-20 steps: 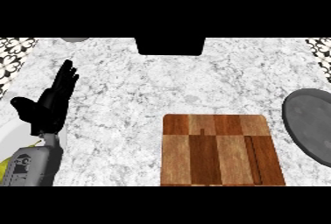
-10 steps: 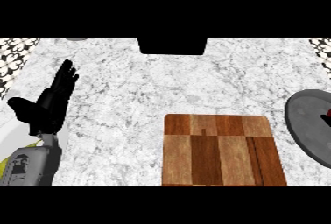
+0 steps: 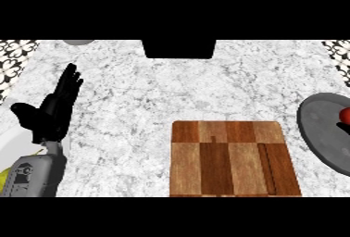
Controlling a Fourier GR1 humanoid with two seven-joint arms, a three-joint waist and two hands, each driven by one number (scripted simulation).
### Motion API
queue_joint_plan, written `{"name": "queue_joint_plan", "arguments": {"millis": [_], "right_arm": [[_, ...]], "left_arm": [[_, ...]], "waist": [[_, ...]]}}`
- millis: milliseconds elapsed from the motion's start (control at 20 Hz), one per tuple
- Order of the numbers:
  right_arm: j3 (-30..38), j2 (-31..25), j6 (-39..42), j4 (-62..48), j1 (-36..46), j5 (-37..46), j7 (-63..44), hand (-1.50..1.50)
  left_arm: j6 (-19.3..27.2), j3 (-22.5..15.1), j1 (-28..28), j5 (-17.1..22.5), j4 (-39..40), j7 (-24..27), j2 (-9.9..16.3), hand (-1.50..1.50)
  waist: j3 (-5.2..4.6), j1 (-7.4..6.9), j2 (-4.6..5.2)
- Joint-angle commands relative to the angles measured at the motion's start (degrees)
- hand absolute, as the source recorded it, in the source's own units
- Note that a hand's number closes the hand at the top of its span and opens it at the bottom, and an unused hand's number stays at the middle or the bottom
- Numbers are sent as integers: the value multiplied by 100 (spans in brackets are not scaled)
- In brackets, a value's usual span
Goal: Pick the tomato from the cutting board and place it in the pan
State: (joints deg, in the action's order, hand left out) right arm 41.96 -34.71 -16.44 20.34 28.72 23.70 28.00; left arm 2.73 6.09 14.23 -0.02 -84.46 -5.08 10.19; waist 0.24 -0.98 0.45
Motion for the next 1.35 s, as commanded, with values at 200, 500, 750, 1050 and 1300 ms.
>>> {"name": "queue_joint_plan", "arguments": {"millis": [200,500,750,1050,1300], "right_arm": [[753,144,1428,372,-830,-1263,1053,-150],[731,279,2837,1599,-1971,-1736,1044,-150],[900,560,3440,2958,-3077,-2167,821,-150],[1145,1523,3981,5088,-4542,-2798,239,-150],[1071,2460,3690,7387,-5317,-2887,-841,-150]], "left_arm": [[99,-3,2,-62,100,-83,-74,0],[136,138,-288,-66,9,59,-1,0],[-75,398,-234,178,-93,-92,274,0],[103,93,-438,-67,-398,-97,31,0],[-78,214,-267,46,-104,63,148,0]], "waist": [[-23,228,-70],[-58,385,-134],[-69,410,-127],[-60,339,-100],[-48,209,-50]]}}
